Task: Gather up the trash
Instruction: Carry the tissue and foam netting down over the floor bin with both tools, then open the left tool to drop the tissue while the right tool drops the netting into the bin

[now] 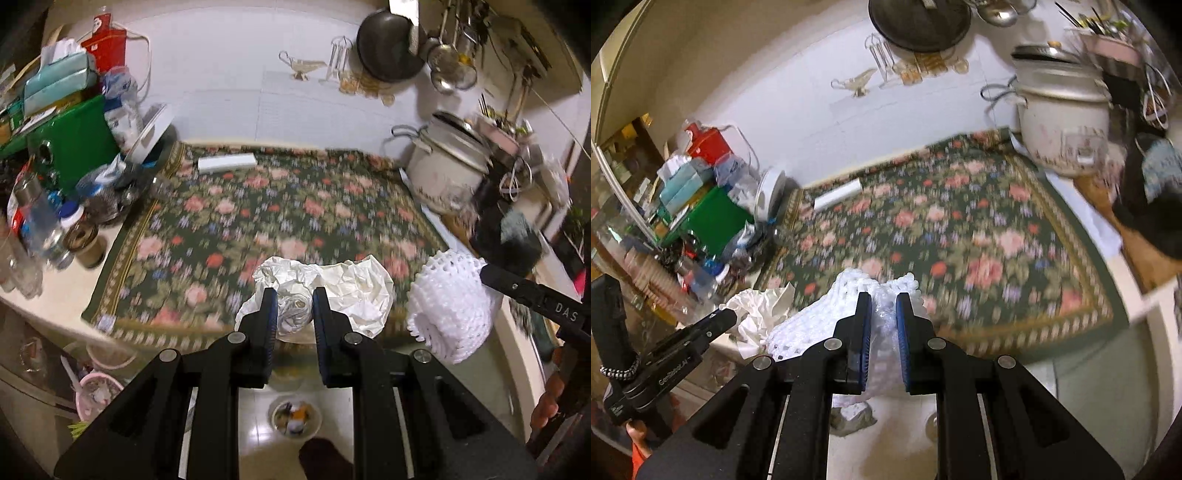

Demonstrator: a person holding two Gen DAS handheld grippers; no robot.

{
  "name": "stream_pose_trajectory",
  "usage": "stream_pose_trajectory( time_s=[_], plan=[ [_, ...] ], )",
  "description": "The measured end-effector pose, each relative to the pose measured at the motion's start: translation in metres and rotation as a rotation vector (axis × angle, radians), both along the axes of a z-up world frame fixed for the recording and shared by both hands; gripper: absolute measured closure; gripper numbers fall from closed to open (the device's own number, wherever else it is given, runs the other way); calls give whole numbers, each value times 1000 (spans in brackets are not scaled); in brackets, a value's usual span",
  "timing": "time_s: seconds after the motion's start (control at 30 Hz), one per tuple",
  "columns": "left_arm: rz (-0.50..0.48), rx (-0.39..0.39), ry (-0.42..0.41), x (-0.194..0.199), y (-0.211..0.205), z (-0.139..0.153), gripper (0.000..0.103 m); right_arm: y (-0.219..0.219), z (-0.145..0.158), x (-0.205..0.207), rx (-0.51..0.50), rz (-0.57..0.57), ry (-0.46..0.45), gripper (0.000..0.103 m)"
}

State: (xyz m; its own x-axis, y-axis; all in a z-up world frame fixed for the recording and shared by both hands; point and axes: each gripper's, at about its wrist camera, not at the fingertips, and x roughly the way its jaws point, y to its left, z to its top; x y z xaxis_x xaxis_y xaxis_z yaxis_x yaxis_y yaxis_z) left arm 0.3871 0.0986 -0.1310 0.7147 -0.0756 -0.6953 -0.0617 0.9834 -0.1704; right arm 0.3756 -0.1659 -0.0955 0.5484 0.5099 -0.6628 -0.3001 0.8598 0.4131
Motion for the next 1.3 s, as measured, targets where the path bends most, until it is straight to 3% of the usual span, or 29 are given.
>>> stream_pose_trajectory(
  time_s=[0.2,0.4,0.7,0.87,1.07,1.3],
  plan=[
    [-42,-4,64,-40,7,-31,85,10,-30,-49,-16,-29,73,91],
    [-82,-27,164,-52,1,-69,85,12,-60,-77,-64,-48,179,91],
    [-103,-48,291,-45,-24,-151,85,5,-129,-80,-145,-36,307,91],
    [-61,-43,339,-36,-32,-219,85,2,-192,-66,-208,-6,342,90],
    [41,-71,423,-38,-30,-331,85,-2,-291,-47,-238,26,381,90],
    [101,-97,479,-36,-22,-448,85,12,-431,-27,-273,65,429,90]
  ],
)
